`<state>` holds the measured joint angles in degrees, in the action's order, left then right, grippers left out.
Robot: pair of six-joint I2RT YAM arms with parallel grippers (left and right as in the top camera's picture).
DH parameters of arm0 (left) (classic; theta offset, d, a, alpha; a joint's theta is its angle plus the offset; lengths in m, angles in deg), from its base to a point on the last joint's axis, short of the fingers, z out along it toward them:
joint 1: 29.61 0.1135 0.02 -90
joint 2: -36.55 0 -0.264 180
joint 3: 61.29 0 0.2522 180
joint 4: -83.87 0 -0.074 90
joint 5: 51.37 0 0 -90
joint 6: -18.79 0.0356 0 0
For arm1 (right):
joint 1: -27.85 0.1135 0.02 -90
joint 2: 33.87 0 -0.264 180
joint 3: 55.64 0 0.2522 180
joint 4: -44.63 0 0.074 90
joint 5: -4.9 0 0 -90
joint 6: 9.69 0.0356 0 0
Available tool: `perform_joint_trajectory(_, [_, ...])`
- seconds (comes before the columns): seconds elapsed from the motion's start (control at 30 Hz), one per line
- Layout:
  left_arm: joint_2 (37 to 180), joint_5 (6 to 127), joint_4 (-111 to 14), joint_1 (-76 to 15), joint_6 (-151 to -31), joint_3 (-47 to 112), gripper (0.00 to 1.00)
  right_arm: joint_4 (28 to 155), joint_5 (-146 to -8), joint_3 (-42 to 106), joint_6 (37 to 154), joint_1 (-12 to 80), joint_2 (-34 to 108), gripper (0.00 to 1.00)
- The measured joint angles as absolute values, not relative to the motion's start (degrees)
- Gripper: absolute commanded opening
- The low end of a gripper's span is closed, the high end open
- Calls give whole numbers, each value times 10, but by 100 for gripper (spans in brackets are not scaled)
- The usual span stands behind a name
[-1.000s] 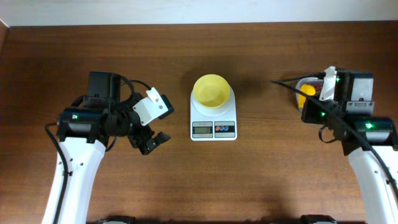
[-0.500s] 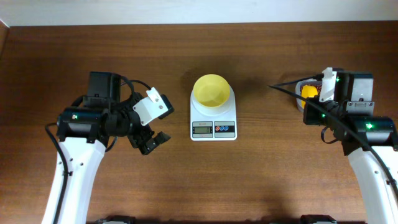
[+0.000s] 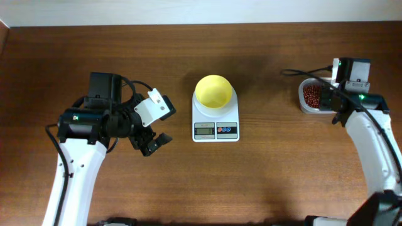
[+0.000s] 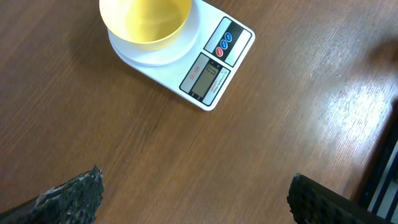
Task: Scoop item into bowl and weigh 50g on scale
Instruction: 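Dip the scoop into the red beans with right gripper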
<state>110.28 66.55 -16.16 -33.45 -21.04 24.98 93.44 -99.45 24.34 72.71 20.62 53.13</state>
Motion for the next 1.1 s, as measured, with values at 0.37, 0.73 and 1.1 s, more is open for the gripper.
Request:
perform_joint_trajectory(0.37, [1103, 666, -162, -335, -210, 250, 99, 930, -1000, 243, 622, 206, 543, 4])
perform_joint_trajectory(0.73, [1103, 666, -162, -335, -210, 250, 99, 929, -1038, 243, 618, 206, 590, 4])
perform_joint_trajectory(1.1, [1103, 666, -162, -335, -210, 250, 99, 946, -974, 243, 653, 204, 591, 4])
